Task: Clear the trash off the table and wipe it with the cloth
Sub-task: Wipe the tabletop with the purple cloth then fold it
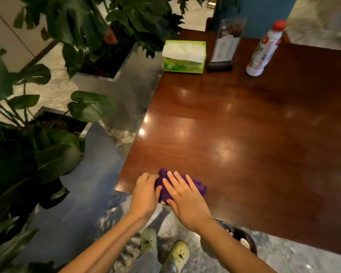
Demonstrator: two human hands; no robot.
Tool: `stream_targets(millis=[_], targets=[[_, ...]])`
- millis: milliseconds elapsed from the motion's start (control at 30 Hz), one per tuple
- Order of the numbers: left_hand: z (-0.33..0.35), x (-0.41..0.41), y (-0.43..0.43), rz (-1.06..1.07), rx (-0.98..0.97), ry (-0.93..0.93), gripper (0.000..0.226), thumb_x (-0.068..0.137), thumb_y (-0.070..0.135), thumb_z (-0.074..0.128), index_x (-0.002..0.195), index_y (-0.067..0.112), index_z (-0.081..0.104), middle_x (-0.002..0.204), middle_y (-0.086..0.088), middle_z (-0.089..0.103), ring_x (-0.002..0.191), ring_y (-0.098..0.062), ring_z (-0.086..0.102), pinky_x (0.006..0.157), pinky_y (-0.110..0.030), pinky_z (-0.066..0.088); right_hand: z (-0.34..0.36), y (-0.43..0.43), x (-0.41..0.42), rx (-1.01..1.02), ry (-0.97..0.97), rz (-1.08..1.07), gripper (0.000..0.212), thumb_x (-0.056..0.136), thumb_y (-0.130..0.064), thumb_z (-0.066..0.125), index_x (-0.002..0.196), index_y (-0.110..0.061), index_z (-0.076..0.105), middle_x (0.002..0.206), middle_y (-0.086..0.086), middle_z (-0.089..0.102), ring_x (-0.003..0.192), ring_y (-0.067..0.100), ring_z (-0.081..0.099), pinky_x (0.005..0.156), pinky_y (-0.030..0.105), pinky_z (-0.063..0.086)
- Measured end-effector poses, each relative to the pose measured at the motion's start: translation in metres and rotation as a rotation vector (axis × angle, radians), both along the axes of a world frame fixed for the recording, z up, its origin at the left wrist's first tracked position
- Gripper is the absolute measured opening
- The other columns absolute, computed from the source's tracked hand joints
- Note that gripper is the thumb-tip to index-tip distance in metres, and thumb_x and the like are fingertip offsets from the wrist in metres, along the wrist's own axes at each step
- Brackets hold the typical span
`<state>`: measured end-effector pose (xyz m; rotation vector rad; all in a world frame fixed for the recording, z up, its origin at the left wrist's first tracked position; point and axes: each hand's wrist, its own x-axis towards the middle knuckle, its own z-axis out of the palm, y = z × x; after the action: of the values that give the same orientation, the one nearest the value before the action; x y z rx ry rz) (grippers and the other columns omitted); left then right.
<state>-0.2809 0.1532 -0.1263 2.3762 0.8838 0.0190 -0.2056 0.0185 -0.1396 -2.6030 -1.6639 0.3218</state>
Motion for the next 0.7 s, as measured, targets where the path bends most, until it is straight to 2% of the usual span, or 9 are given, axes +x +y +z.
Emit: stream_targets(millis=[33,100,200,333,400,467,567,633,700], targets=[[0.0,0.001,-0.002,-0.005,-0.021,-0.01,0.032,0.087,0.014,0.055,0.12,0.011,0.055,0.113,-0.006,0.053,0.109,-0.023,0.048,0.092,-0.029,0.037,-0.003,-0.003,0.002,0.008,-0.014,-0.005,0.057,0.09,-0.044,0.029,0.14,-0.019,0.039,0.148,0.002,0.041,0.136,0.021,0.041,0.112,0.044,0.032],[0.006,0.041,-0.049,-0.223,-0.049,-0.022,0.033,0.088,0.017,0.054,0.121,0.013,0.054,0.115,-0.005,0.052,0.112,-0.022,0.047,0.095,-0.029,0.035,0.002,-0.061,0.017,-0.017,-0.053,-0.205,0.057,0.091,-0.044,0.03,0.141,-0.018,0.037,0.15,0.002,0.039,0.137,0.021,0.039,0.115,0.044,0.023],[0.009,0.055,-0.062,-0.2,-0.089,-0.012,0.035,0.089,0.019,0.054,0.124,0.014,0.052,0.12,-0.003,0.051,0.116,-0.02,0.045,0.098,-0.028,0.033,0.004,-0.078,0.031,-0.058,0.0,-0.189,0.057,0.092,-0.045,0.031,0.142,-0.02,0.039,0.15,0.003,0.037,0.138,0.021,0.037,0.109,0.044,0.016],[0.008,0.071,-0.076,-0.196,-0.192,0.046,0.042,0.086,0.019,0.059,0.126,0.017,0.049,0.12,-0.005,0.051,0.114,-0.024,0.05,0.1,-0.036,0.04,0.011,-0.102,0.04,-0.007,0.093,-0.306,0.062,0.092,-0.049,0.032,0.147,-0.022,0.026,0.156,0.001,0.022,0.144,0.019,0.024,0.121,0.042,0.007],[0.011,0.082,-0.081,-0.199,-0.169,0.106,0.047,0.083,0.022,0.061,0.127,0.015,0.047,0.12,-0.008,0.054,0.116,-0.026,0.049,0.101,-0.035,0.039,0.012,-0.118,0.038,0.065,0.098,-0.451,0.062,0.089,-0.05,0.038,0.141,-0.018,0.039,0.15,0.006,0.038,0.137,0.024,0.038,0.115,0.044,0.025],[0.012,0.093,-0.08,-0.159,-0.185,0.16,0.052,0.081,0.031,0.065,0.127,0.011,0.047,0.119,-0.01,0.058,0.116,-0.027,0.051,0.096,-0.033,0.04,0.014,-0.13,0.037,0.087,0.016,-0.545,0.05,0.082,-0.047,0.05,0.122,-0.018,0.059,0.124,0.006,0.061,0.111,0.027,0.06,0.094,0.042,0.051],[0.015,0.104,-0.079,-0.139,-0.258,0.249,0.043,0.08,0.035,0.067,0.112,0.009,0.055,0.109,-0.01,0.065,0.104,-0.027,0.06,0.084,-0.034,0.047,0.013,-0.136,0.035,0.114,0.006,-0.619,0.05,0.072,-0.042,0.071,0.116,-0.022,0.062,0.108,-0.001,0.064,0.093,0.023,0.063,0.076,0.034,0.053],[0.02,0.11,-0.082,-0.221,-0.258,0.244,0.025,0.079,0.032,0.067,0.091,0.011,0.06,0.099,-0.01,0.068,0.094,-0.027,0.062,0.078,-0.035,0.049,0.012,-0.137,0.037,0.139,0.022,-0.633,0.054,0.07,-0.041,0.074,0.118,-0.02,0.061,0.106,-0.001,0.064,0.091,0.023,0.062,0.074,0.034,0.052],[0.027,0.113,-0.086,-0.317,-0.243,0.174,0.017,0.078,0.029,0.067,0.077,0.015,0.057,0.093,-0.009,0.062,0.086,-0.024,0.057,0.07,-0.032,0.041,0.016,-0.14,0.04,0.145,0.056,-0.625,0.056,0.075,-0.041,0.07,0.124,-0.018,0.057,0.109,0.001,0.061,0.097,0.025,0.058,0.079,0.035,0.049]])
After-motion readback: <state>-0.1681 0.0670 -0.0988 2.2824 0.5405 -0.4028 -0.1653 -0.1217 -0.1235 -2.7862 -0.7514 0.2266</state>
